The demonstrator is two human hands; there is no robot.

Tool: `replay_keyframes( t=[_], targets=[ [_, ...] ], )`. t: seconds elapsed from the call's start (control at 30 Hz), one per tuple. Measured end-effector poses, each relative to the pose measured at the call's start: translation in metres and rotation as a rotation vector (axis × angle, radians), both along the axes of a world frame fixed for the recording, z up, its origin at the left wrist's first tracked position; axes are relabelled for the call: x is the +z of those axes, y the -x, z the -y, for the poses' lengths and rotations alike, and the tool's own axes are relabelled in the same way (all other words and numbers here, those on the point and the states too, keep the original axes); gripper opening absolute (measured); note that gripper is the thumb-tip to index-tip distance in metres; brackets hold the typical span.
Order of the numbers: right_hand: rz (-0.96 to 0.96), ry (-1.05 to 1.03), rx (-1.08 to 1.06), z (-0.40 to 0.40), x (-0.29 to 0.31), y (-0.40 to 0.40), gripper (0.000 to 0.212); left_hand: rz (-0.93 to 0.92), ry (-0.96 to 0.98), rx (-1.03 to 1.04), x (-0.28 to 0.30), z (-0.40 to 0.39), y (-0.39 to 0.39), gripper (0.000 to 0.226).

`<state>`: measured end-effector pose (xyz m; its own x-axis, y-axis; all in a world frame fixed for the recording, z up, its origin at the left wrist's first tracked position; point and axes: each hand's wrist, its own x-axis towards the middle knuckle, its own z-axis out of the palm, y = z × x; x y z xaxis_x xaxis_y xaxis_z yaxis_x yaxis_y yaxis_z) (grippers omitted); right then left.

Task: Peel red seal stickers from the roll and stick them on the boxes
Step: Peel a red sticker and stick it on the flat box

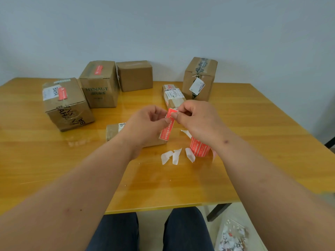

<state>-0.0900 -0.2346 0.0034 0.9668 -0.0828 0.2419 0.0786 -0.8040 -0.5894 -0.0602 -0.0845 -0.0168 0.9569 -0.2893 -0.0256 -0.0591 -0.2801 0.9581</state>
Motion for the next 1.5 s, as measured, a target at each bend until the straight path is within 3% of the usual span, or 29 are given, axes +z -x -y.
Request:
replay_keyframes(
  t=[0.2, 0.5, 1.23, 1.5],
  targets=[
    [-0.113, -0.043, 0.143, -0.008, 0.004, 0.004, 0.022, 0.009, 0.059, -0.003, 0.003, -0.015, -0.002, 0.008],
    [-0.168, -0.290, 0.145, -0.013, 0.005, 0.006, 0.013, -0.021, 0.047, -0.028, -0.001, -0.031, -0.005, 0.009],
    [-0.148, -0.325, 0.132, -0.024, -0.002, -0.003, 0.013, -0.009, 0.074, -0.082, 0.003, -0.039, -0.004, 0.010],
    [-0.158, -0.224, 0.153, -0.026, -0.003, -0.002, 0.015, 0.128, -0.127, -0.019, 0.008, -0.040, -0.002, 0.011]
  ],
)
